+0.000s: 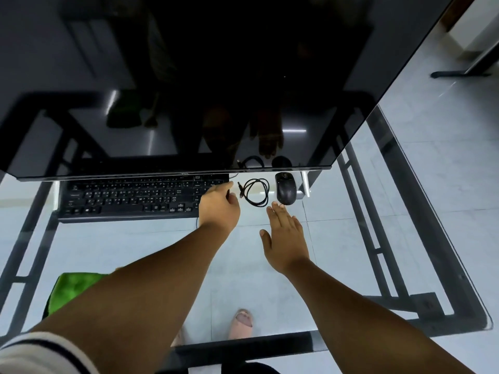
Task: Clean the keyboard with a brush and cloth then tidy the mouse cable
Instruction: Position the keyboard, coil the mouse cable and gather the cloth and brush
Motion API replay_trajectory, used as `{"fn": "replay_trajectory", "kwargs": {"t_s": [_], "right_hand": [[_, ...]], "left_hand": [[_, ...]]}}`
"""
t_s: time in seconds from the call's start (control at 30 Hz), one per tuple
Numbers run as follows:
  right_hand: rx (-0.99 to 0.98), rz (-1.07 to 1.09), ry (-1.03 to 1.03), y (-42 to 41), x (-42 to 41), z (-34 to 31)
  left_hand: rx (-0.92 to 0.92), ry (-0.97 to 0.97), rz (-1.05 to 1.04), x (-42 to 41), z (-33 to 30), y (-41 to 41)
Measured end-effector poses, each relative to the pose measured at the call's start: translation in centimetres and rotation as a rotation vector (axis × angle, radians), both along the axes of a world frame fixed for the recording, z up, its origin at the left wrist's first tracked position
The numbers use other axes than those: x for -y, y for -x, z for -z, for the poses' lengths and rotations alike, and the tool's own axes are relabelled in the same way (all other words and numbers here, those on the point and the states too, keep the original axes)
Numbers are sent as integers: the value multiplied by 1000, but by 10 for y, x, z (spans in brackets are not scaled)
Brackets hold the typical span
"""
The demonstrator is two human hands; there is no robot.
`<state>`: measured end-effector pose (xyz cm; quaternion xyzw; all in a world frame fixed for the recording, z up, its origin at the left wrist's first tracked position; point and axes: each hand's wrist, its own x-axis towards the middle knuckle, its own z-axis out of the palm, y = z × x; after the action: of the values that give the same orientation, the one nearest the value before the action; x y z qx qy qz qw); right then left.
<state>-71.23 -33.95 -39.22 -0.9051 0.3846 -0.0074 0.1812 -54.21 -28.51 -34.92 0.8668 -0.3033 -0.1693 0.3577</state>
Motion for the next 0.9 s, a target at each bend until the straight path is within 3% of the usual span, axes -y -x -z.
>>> {"fn": "replay_trajectory", "kwargs": {"t_s": [0.3,0.5,0.63,0.73,0.9], "right_hand": [[165,-45,-68,-45,-54,-18],[213,-77,-124,-91,-121,-30],[146,-54,-224,-115,-162,-31],[-34,-72,-276,-132,-191,-35],[-181,-45,-366,-150,-227,-36]], "left_hand": [[26,68,-95,-105,-9,-50],[64,-68,-224,-208,-12,-91],[50,-230,-280,-264,-5,-113],[-48,-303,-346,-301,0,-127],[-169,-389,-300,-334,4,-141]]}}
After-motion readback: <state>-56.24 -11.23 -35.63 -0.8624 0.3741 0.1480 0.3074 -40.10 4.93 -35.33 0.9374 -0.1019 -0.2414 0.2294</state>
